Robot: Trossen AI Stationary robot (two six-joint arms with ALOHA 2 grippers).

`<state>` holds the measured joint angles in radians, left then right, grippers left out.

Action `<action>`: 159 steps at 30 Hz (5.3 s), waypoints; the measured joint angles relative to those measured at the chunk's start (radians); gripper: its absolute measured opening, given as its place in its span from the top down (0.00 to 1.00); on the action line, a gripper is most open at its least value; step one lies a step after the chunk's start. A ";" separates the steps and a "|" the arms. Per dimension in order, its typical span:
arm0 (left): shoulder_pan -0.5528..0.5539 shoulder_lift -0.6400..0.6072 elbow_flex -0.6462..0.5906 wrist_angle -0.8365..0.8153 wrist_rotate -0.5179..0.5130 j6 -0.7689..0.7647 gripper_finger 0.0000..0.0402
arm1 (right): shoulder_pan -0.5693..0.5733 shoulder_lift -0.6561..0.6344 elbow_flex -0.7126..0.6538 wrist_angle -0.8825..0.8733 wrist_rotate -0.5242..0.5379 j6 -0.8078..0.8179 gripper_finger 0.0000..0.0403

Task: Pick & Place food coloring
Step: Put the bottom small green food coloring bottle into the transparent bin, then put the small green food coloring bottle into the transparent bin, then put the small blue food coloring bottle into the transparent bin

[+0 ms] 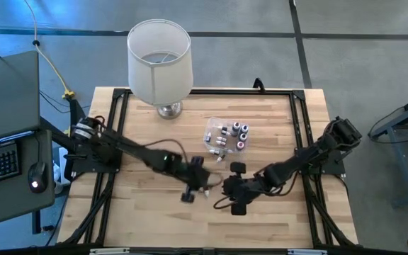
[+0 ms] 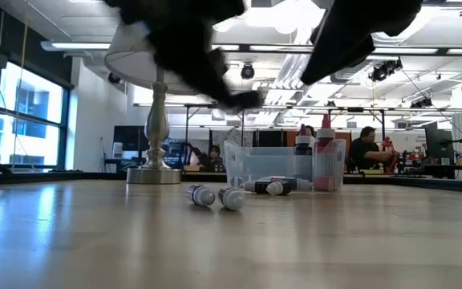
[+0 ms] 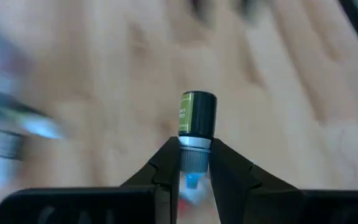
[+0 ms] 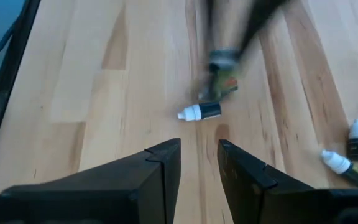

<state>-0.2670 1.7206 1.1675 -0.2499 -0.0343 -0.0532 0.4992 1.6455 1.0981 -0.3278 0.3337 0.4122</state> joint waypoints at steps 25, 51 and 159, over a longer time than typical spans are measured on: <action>0.471 0.171 0.150 0.007 -0.001 0.206 0.62 | 0.199 0.001 0.000 -0.341 0.313 0.418 0.76; 0.354 -0.105 0.611 -1.094 0.049 0.140 0.61 | -0.244 0.145 0.000 -0.018 -0.009 -0.350 0.55; 0.270 0.211 -0.269 0.714 -0.114 -0.003 0.61 | -0.238 -0.230 -0.013 -0.548 0.028 -0.027 0.70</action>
<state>0.0026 1.9315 0.8987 0.4645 -0.1487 -0.0563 0.2610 1.4158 1.0849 -0.8761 0.3618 0.3853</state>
